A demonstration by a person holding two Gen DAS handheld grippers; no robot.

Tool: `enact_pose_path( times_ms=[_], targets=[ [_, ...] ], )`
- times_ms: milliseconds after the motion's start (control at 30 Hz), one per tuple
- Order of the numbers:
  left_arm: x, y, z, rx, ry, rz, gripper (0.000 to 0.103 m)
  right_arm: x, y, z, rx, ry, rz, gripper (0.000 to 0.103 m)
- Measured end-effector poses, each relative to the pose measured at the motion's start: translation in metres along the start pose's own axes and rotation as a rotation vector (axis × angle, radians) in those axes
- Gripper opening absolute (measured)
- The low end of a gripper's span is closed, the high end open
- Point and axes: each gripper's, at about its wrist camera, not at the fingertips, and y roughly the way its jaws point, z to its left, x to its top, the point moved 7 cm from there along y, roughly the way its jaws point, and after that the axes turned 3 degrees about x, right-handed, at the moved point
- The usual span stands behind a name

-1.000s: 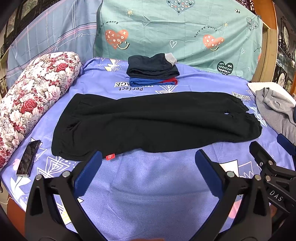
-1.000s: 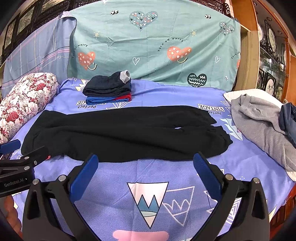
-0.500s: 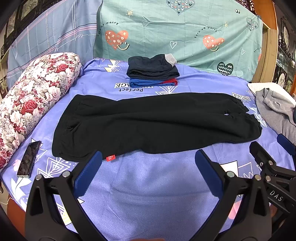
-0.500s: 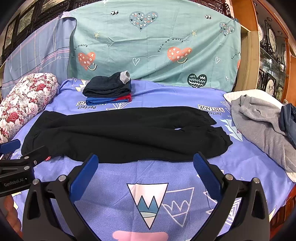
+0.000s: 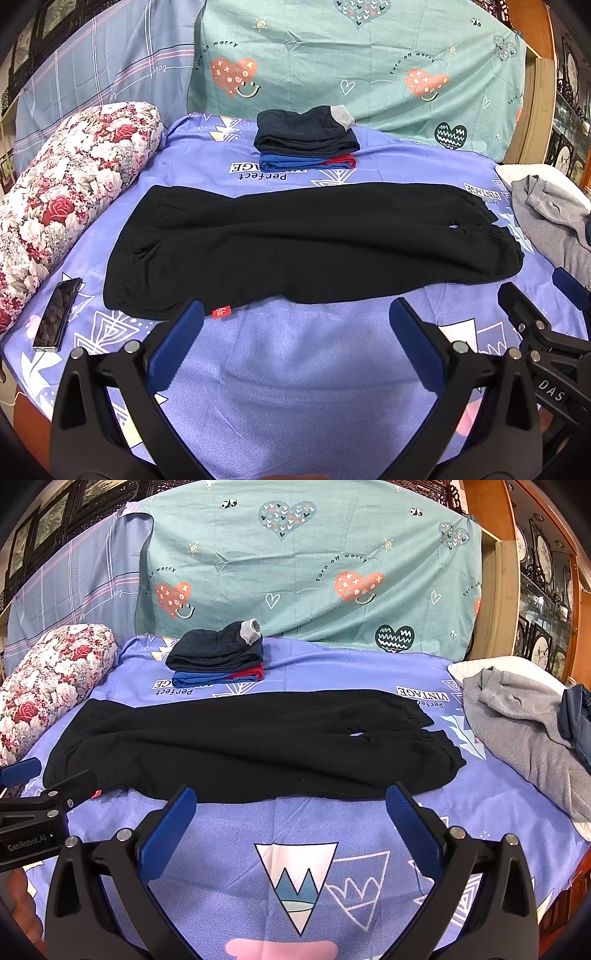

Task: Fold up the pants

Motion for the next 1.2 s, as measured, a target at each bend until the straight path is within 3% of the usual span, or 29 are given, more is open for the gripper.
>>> enact_pose_path(
  times_ms=[667,800,867,967,1200],
  targets=[
    [-0.005,0.006,0.003,-0.003,-0.002,0.012,0.101,-0.006,0.007,0.000,0.004,0.001,0.022,0.102],
    [-0.009,0.018,0.004,-0.034,-0.005,0.055,0.101,-0.008,0.014,-0.001,0.000,-0.001,0.039,0.102],
    [-0.013,0.027,0.003,-0.097,-0.003,0.109,0.101,-0.009,0.018,-0.003,-0.005,0.000,0.046,0.102],
    [-0.023,0.051,0.019,-0.205,-0.089,0.237,0.101,-0.011,0.027,-0.010,-0.017,0.011,0.067,0.102],
    [-0.019,0.086,0.114,-0.149,-0.326,0.305,0.101,-0.014,0.059,-0.024,-0.011,0.053,0.138,0.102]
  ],
)
